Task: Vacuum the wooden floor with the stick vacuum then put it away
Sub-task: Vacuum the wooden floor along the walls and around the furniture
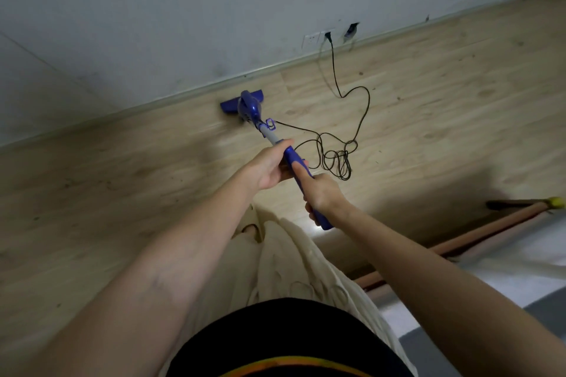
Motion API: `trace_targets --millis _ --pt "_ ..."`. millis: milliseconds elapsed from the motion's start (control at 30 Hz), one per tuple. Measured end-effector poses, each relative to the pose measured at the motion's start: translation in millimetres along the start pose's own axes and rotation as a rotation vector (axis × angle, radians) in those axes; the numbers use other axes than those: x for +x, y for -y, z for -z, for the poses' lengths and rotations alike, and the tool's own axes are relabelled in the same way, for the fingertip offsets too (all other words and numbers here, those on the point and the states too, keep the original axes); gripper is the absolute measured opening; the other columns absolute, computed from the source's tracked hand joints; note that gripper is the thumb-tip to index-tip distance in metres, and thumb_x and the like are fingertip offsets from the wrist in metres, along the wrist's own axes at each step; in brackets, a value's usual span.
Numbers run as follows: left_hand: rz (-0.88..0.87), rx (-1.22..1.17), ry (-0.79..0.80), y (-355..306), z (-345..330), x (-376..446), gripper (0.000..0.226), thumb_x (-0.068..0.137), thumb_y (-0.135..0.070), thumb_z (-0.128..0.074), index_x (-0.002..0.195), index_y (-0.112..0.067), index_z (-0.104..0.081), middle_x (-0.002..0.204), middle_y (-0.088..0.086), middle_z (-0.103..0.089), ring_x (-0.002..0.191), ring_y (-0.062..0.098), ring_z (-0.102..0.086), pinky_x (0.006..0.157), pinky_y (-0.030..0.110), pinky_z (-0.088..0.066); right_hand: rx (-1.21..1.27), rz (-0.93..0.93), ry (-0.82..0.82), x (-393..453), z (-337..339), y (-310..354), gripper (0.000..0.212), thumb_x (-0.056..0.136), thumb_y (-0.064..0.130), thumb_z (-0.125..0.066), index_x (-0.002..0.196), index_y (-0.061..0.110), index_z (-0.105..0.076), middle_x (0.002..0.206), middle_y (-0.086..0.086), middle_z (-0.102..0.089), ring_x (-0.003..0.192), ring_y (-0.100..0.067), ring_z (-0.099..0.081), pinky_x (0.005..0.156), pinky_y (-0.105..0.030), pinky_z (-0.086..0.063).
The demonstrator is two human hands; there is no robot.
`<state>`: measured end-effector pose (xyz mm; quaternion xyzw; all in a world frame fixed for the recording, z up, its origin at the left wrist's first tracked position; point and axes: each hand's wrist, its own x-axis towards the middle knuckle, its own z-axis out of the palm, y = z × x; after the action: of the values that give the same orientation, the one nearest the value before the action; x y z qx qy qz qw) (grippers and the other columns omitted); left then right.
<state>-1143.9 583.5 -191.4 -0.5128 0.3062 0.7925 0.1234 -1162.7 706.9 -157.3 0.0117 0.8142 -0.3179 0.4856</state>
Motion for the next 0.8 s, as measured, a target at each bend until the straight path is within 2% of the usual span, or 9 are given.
trace_targets --millis 100,167,267,433,533,667,800 --pt "-0.022 -0.047 0.014 7 -17 -9 0.026 0.097 -0.03 -0.054 0.091 -0.007 -0.043 0.083 0.016 -0.055 0.058 0.023 -0.069 0.054 0.033 -0.059 -0.012 0.002 -0.011 -10 19 -1 0.06 0.092 0.062 -0.043 0.071 0.006 -0.049 0.061 -0.012 -0.052 0.042 -0.022 -0.047 0.04 -0.023 -0.038" --pt "-0.027 -0.056 0.019 17 -25 -11 0.026 0.097 -0.029 -0.054 0.09 -0.007 -0.043 0.083 0.016 -0.055 0.055 0.022 -0.068 0.054 0.032 -0.059 -0.025 0.006 -0.012 -15 28 -8 0.059 0.092 0.062 -0.043 0.072 0.006 -0.048 0.061 -0.012 -0.052 0.043 -0.022 -0.046 0.04 -0.023 -0.037" --pt "-0.005 -0.07 0.023 29 -28 -13 0.025 0.097 -0.029 -0.055 0.094 -0.006 -0.044 0.089 0.017 -0.056 0.066 0.024 -0.066 0.06 0.034 -0.059 -0.057 0.016 -0.013 -20 30 -20 0.06 0.093 0.061 -0.042 0.07 0.006 -0.048 0.059 -0.012 -0.052 0.041 -0.022 -0.047 0.038 -0.022 -0.038" --pt "-0.024 -0.066 -0.015 22 -18 -11 0.026 0.099 -0.026 -0.052 0.089 -0.004 -0.043 0.081 0.019 -0.057 0.072 0.026 -0.062 0.086 0.044 -0.053 -0.041 0.035 0.028 -11 18 -15 0.06 0.093 0.062 -0.043 0.071 0.006 -0.049 0.058 -0.011 -0.052 0.041 -0.022 -0.047 0.04 -0.024 -0.04" --pt "-0.038 -0.042 -0.029 -2 -8 -7 0.027 0.098 -0.029 -0.053 0.096 -0.003 -0.045 0.082 0.02 -0.058 0.072 0.026 -0.062 0.078 0.041 -0.054 -0.007 0.012 0.051 2 8 8 0.061 0.092 0.063 -0.043 0.076 0.005 -0.05 0.062 -0.012 -0.053 0.044 -0.023 -0.048 0.043 -0.026 -0.041" --pt "-0.047 -0.008 -0.051 -37 13 -2 0.029 0.098 -0.032 -0.054 0.102 -0.004 -0.047 0.091 0.02 -0.06 0.073 0.024 -0.063 0.055 0.032 -0.058 -0.001 0.008 0.062 18 -13 41 0.062 0.092 0.065 -0.041 0.075 0.006 -0.05 0.06 -0.011 -0.053 0.043 -0.022 -0.048 0.042 -0.024 -0.041" --pt "-0.03 -0.019 -0.062 -61 33 -1 0.035 0.096 -0.032 -0.056 0.112 -0.003 -0.044 0.102 0.02 -0.058 0.071 0.023 -0.063 0.05 0.03 -0.058 0.024 0.014 0.064 28 -33 64 0.059 0.093 0.063 -0.043 0.074 0.007 -0.049 0.06 -0.01 -0.053 0.043 -0.021 -0.048 0.039 -0.021 -0.039"
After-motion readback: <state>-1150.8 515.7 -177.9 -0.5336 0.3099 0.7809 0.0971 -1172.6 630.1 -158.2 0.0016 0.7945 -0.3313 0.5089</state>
